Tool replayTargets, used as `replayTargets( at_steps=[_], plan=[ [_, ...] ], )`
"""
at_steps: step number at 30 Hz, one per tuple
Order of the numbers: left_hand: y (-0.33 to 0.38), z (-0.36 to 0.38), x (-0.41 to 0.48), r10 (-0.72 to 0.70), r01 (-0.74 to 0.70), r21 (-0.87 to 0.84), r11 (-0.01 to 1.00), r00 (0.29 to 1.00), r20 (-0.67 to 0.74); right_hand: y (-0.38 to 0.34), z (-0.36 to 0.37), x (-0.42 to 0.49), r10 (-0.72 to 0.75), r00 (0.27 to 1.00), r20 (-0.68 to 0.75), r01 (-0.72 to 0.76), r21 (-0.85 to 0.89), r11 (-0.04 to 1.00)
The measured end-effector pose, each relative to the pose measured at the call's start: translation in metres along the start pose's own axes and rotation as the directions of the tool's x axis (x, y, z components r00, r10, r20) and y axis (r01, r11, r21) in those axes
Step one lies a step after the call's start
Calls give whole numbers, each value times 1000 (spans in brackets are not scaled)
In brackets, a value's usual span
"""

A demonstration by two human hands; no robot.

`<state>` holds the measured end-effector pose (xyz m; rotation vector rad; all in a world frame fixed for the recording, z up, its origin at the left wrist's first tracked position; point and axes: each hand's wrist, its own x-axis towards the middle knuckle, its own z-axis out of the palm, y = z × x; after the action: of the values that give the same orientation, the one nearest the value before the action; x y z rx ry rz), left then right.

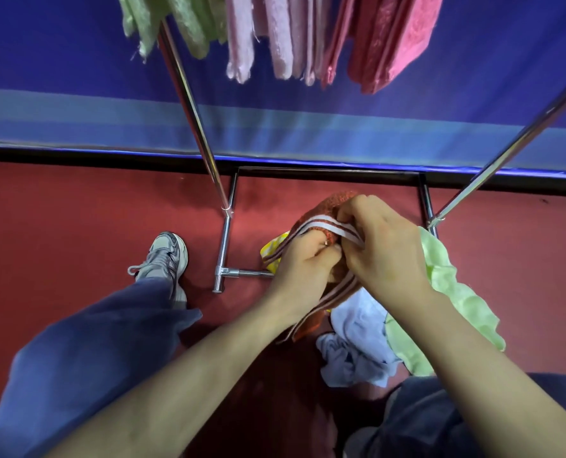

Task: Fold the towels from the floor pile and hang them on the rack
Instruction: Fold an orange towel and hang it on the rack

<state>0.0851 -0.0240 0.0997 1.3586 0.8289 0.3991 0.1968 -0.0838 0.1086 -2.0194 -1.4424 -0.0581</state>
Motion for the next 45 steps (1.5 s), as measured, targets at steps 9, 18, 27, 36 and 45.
replayTargets(
  at_steps=[9,18,27,36,45],
  plan=[
    [16,-6,3,-44,11,-268,963,992,-116,-2,6,-9,67,997,34,-70,95,993],
    [42,-23,4,149,-206,-179,962,947,-286,6,2,-6,294,956,-10,-290,134,948],
    [30,-27,6,190,-219,-94,971,950,-246,-5,4,-14,138,988,68,-152,310,938],
    [28,-24,2,92,-122,-175,977,981,-170,-9,0,-11,77,992,-96,-53,236,970],
    [14,-23,7,86,-108,-115,988,980,-180,-7,2,-11,57,998,-23,-55,62,997]
  ],
)
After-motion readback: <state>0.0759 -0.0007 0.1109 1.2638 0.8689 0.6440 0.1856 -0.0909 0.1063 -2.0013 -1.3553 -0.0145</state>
